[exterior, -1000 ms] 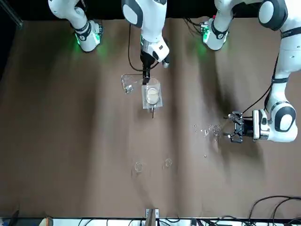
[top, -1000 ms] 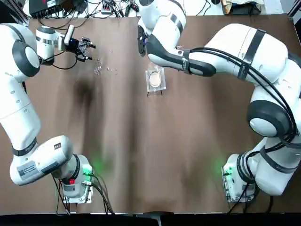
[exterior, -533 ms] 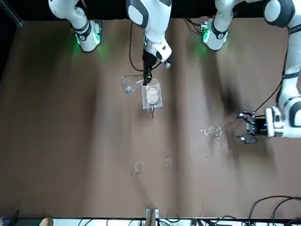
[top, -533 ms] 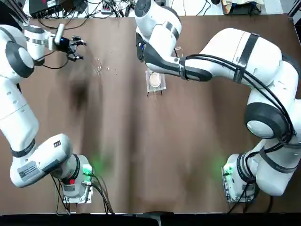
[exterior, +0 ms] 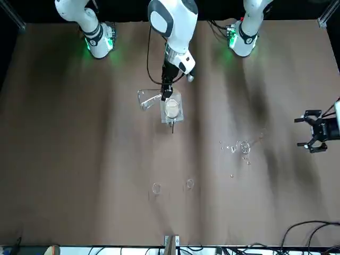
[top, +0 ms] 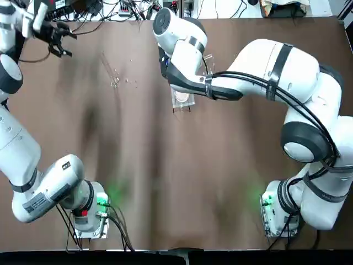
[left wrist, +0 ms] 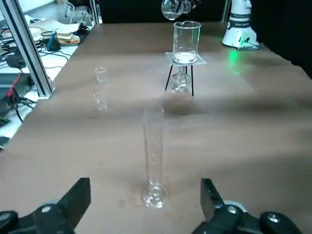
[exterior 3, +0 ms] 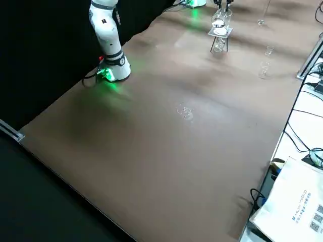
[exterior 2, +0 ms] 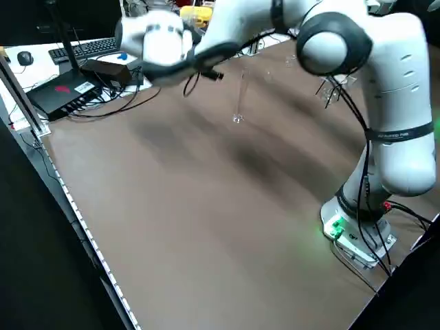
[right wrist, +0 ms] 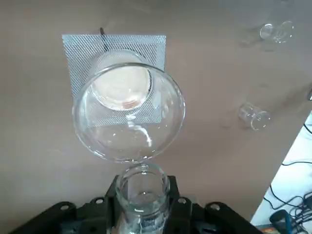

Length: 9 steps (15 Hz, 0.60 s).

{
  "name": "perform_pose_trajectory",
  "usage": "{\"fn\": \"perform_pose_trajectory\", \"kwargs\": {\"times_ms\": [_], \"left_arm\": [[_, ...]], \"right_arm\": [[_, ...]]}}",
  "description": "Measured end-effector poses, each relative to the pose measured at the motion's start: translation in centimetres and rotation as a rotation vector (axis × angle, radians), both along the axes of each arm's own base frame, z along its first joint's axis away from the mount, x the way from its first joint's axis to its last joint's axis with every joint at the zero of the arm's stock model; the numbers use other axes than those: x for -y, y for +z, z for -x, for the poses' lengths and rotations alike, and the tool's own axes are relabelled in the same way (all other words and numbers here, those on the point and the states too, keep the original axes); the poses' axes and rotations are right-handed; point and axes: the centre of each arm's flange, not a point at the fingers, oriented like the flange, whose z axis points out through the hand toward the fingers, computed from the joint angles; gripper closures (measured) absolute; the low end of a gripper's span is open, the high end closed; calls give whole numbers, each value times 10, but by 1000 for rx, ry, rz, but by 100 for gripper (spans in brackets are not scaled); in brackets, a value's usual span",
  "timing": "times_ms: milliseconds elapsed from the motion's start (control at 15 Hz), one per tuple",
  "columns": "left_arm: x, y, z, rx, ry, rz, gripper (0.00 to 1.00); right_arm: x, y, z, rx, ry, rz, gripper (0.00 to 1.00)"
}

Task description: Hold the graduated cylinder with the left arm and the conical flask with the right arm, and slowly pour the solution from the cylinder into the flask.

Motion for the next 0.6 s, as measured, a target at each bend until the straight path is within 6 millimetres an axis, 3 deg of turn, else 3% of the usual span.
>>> {"fn": "perform_pose_trajectory", "kwargs": {"times_ms": [133, 333, 600], "left_arm": [[29, 47, -3, -19, -5, -63, 0], [91, 103, -5, -91, -2, -168, 0], [167, 146, 1, -251, 69, -337, 0]], "right_arm": [[0, -2, 0, 12, 5, 21, 61], [0, -2, 0, 25, 10, 42, 61], [-6, -9, 4, 37, 24, 77, 61]]}}
